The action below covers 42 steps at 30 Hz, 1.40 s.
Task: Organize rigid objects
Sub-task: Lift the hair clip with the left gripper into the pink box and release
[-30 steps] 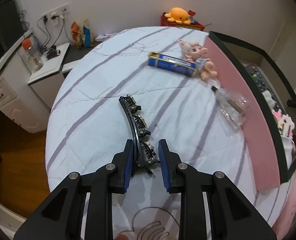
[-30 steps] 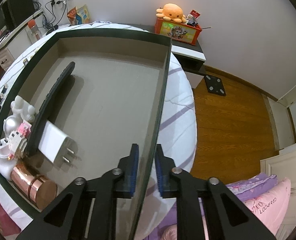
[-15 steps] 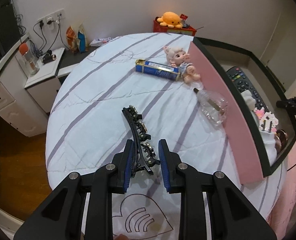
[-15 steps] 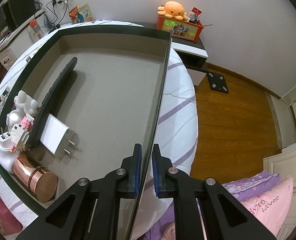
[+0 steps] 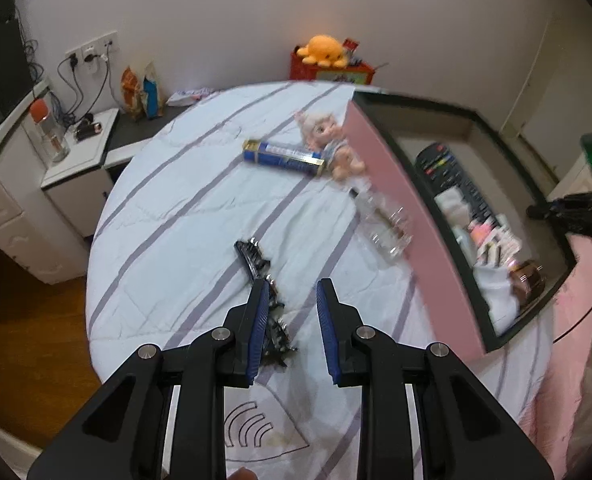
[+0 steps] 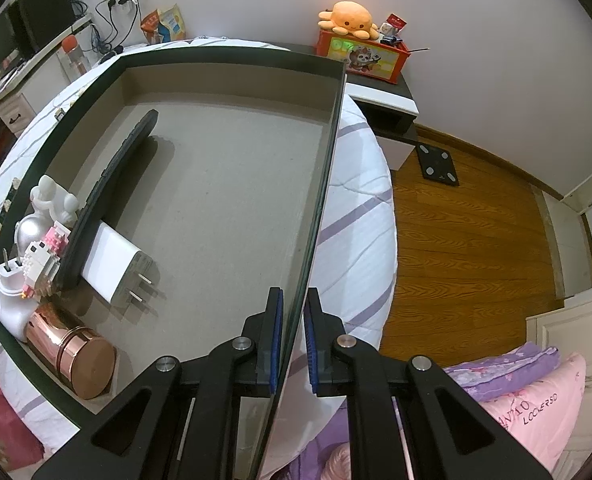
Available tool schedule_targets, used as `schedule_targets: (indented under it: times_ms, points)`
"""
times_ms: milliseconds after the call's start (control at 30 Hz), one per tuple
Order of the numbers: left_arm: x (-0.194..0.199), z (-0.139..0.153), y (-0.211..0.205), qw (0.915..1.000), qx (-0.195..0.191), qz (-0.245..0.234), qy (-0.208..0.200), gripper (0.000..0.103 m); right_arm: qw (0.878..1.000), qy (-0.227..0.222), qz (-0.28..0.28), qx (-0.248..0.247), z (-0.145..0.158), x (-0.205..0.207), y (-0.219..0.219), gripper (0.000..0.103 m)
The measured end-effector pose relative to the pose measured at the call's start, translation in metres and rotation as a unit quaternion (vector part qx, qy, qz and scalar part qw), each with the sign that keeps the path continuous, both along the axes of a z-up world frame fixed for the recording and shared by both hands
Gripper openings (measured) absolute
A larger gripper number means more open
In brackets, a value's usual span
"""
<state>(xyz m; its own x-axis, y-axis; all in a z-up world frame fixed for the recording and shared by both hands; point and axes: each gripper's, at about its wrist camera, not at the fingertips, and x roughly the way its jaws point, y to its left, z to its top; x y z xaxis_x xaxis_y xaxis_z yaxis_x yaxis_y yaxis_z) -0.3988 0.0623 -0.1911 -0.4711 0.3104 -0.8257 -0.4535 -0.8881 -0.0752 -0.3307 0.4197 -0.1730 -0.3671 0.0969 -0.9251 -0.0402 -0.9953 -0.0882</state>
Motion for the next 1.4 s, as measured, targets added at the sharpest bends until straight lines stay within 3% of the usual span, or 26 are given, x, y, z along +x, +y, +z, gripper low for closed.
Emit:
schedule_targets:
  times_ms: [33,100,133,200,267,333,400,467,767,933,1400]
  points:
    - [-0.001,-0.006,-0.001,0.9999,-0.013,0.009,-0.004,0.029,1.000,0.000,0.001,0.001,0.000,0.000,0.000,0.010]
    - [-0.006,-0.014,-0.007,0.9995,-0.008,0.025,-0.016,0.048,1.000,0.000,0.002,0.003,0.001,0.000,0.001,0.010]
    - [-0.008,-0.016,-0.009,0.9991,-0.005,0.036,-0.020,0.051,1.000,0.000,0.002,0.003,0.000,0.000,0.000,0.010]
    - [-0.012,-0.019,-0.008,0.9987,-0.008,0.049,-0.013,0.068,1.000,0.000,0.002,0.003,0.000,0.001,0.000,0.010]
    - [-0.019,-0.025,-0.003,0.9982,-0.011,0.058,-0.016,0.072,1.000,-0.001,0.004,0.003,0.000,0.001,0.001,0.010]
    - [-0.026,-0.032,0.002,0.9974,-0.019,0.065,-0.024,0.066,1.000,-0.001,0.004,0.002,0.001,0.001,0.001,0.010]
    - [-0.029,-0.040,0.009,0.9967,-0.044,0.067,-0.017,0.024,1.000,-0.002,0.005,0.002,0.001,0.002,0.001,0.010]
    - [-0.028,-0.042,0.013,0.9973,-0.047,0.054,-0.014,0.018,1.000,-0.001,0.005,0.002,0.002,0.002,0.001,0.011]
    - [-0.020,-0.030,0.009,0.9989,-0.022,0.033,-0.022,0.019,1.000,-0.002,0.008,0.000,0.003,0.002,0.001,0.011]
    - [-0.009,-0.007,0.013,0.9999,-0.001,0.012,-0.004,0.019,1.000,-0.002,0.007,0.000,0.003,0.003,0.002,0.012]
    - [0.027,0.063,0.089,0.9927,0.038,-0.101,0.054,0.019,1.000,-0.002,0.008,-0.006,0.005,0.003,0.004,0.012]
